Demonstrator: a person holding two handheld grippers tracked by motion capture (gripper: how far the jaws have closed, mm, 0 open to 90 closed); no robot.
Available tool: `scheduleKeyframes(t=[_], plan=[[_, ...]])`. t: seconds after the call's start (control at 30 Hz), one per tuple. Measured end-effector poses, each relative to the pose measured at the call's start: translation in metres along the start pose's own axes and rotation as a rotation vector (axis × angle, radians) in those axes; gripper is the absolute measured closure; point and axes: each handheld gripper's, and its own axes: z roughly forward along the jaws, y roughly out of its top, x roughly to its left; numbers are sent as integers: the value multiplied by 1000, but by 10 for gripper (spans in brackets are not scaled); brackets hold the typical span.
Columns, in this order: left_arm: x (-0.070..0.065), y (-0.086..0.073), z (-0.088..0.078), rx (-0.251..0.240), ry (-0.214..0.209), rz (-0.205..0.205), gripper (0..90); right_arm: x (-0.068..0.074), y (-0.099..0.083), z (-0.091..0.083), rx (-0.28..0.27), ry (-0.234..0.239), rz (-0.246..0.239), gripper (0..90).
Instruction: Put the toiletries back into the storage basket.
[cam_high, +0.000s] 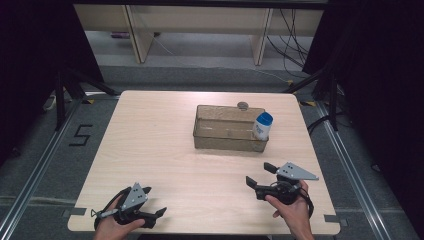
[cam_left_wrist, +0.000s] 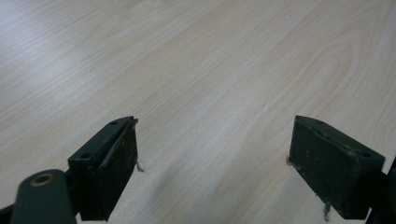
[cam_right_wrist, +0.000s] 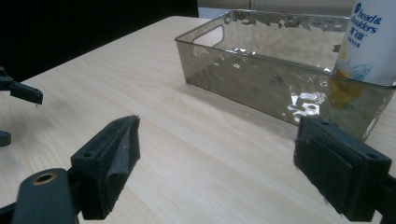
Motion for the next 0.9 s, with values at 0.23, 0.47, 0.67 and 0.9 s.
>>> scheduleKeyframes(t=[0.23, 0.47, 0.67, 0.9], plan=[[1, 0, 0, -3, -1, 3, 151, 1, -5, -5, 12, 19, 24, 156], [1, 0, 0, 9, 0, 10, 151, 5, -9, -8, 14, 34, 7, 156], [1, 0, 0, 8, 1, 9, 151, 9, -12, -10, 16, 37, 19, 156], [1, 0, 0, 8, 1, 8, 151, 15, -16, -14, 37, 56, 25, 156]])
